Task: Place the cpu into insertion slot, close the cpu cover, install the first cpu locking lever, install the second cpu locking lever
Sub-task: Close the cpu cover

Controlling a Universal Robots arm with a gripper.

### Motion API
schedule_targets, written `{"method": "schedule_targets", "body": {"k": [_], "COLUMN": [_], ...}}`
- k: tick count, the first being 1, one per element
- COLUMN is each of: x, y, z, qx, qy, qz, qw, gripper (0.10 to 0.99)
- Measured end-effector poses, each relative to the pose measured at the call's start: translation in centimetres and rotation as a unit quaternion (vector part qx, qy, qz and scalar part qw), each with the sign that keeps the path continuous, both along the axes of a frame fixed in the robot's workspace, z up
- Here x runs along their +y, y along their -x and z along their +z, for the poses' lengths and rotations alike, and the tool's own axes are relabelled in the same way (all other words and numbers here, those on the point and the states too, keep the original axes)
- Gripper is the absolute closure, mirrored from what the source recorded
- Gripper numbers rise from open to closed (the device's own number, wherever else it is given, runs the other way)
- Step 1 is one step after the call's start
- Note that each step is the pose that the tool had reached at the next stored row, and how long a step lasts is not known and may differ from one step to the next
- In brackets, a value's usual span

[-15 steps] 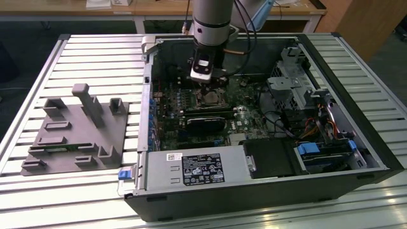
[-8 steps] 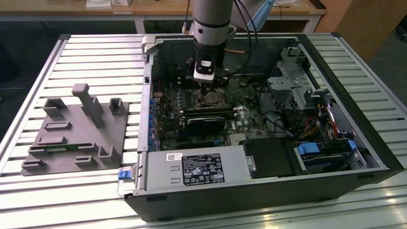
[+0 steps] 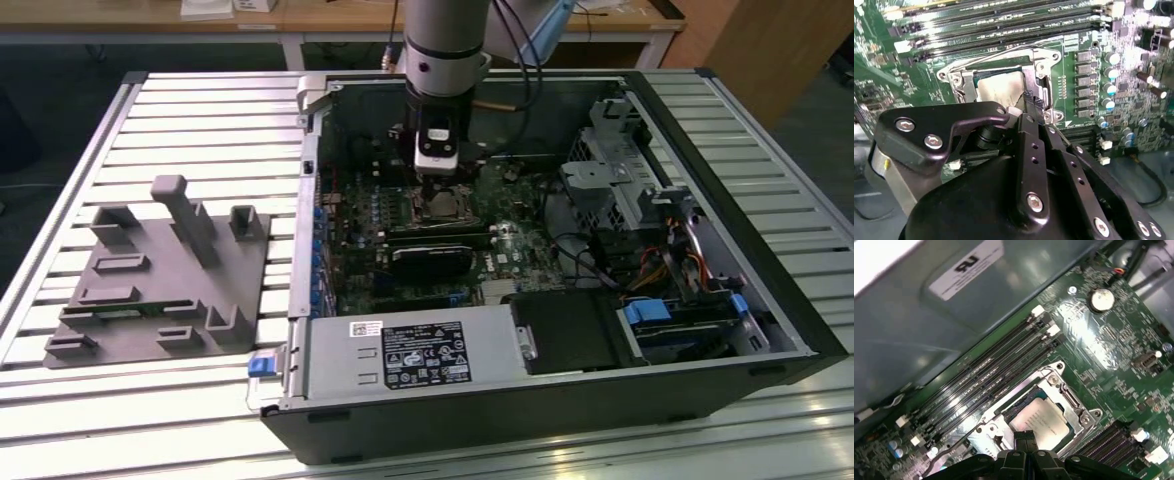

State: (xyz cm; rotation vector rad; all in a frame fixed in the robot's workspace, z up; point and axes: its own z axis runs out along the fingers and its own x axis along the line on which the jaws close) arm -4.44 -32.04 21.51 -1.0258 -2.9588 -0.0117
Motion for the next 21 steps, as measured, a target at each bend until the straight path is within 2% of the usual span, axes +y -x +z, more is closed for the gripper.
{"method": "schedule_targets", "body": {"k": [3,5,6,10,12,13,16,21], "x": [0.00,0.00,0.00,-0.01,-0.01,-0.01,-0.01,-0.01], "y": [0.00,0.00,0.00,0.00,0.00,0.00,0.00,0.00], "z": [-0.05,-0.08,-0.09,-0.12,-0.15,-0.16,-0.19,-0.25], "qx": [-0.0013,-0.0042,-0.0069,-0.0202,-0.0247,-0.0258,-0.0273,-0.0276], "qy": [0.0001,0.0001,0.0001,0.0006,0.0005,0.0005,0.0000,-0.0013], "qz": [0.026,0.040,0.046,0.070,0.084,0.092,0.118,0.163], "qw": [0.9997,0.9992,0.9989,0.9973,0.9962,0.9954,0.9926,0.9862], "gripper": [0.980,0.980,0.980,0.980,0.980,0.980,0.980,0.980]}}
